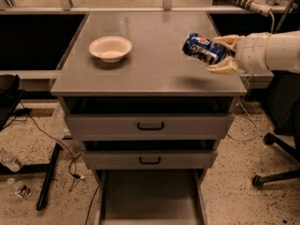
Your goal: Pick pepsi can from bottom drawer and place on counter
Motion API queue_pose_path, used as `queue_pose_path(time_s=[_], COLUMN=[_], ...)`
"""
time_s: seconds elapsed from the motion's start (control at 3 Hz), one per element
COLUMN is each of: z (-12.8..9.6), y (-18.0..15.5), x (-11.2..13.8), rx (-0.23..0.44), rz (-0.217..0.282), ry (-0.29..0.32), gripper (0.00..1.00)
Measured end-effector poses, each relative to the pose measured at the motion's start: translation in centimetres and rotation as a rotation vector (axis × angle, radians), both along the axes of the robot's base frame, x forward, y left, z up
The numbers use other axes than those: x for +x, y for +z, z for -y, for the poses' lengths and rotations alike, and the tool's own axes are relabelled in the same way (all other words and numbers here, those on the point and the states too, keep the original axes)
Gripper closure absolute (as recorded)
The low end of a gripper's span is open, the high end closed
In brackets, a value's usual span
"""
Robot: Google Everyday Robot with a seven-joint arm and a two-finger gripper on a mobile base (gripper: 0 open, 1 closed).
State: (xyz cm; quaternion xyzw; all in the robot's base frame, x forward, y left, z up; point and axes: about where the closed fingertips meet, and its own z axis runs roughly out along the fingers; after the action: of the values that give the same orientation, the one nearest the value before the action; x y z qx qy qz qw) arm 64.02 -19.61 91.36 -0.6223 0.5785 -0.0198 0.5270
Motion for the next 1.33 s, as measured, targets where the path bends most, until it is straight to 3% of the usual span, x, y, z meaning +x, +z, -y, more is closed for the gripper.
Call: queue_pose_path(time_s=[0.33,0.67,1.0,1.33], z=[-0.6,-2.8,-6.2,-8.6], y=[-1.4,-3.8,-6.0,-6.3], x=[3.2,4.5,4.4,4.2], rx=[0.060,0.122,0.197,0.234], rz=[-0.043,-0.112,-0.174,-0.186], ry=[-0.105,-0.118,-0.071,-0.034], gripper=[1.00,1.00,1.00,1.00])
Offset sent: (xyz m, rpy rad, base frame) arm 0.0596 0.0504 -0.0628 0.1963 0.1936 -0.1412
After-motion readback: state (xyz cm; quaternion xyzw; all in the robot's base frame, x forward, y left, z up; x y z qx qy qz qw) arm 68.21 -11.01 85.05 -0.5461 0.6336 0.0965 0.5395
